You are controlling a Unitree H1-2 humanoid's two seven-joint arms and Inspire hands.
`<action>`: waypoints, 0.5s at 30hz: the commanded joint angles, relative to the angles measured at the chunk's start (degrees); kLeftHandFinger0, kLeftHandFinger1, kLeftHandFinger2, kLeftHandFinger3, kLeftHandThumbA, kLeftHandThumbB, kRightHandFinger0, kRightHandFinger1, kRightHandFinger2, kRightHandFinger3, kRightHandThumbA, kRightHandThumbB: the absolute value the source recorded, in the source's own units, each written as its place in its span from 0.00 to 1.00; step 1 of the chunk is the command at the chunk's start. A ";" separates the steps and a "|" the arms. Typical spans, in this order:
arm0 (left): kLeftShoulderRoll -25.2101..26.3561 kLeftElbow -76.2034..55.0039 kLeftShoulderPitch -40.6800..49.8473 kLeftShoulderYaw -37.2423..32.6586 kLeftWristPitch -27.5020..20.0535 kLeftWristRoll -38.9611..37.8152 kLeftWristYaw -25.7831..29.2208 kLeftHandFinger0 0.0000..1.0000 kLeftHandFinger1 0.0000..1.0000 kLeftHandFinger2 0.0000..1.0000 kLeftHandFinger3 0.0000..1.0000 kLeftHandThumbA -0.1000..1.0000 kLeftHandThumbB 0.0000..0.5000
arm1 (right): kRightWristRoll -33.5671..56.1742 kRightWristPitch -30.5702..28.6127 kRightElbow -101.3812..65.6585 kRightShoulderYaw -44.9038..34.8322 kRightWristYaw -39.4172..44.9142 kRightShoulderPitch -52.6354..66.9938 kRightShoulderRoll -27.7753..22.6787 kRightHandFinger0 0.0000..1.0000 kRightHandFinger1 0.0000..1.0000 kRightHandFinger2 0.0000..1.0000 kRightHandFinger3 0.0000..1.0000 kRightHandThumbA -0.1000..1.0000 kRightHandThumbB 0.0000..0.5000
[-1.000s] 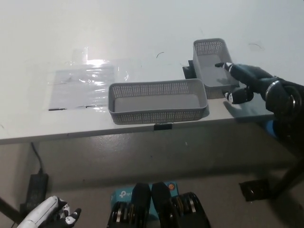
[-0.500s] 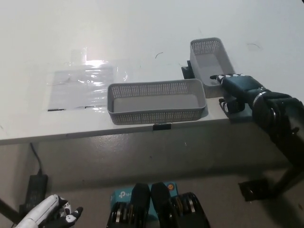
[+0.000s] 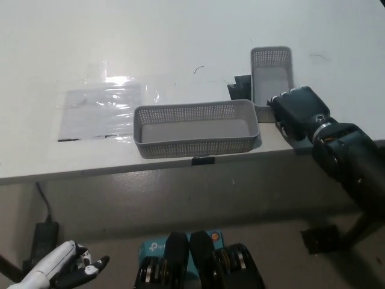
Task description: The robot uses its right hand to pick up the grey box kept on the middle on the desk and place it on top of another box next to it in a right angle
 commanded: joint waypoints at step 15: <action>1.23 -1.77 0.27 0.59 0.71 0.65 -1.40 0.00 0.00 0.04 0.19 0.65 0.35 | 0.28 -13.84 4.99 -7.21 -14.22 0.22 1.70 0.00 0.08 0.45 0.15 0.00 0.65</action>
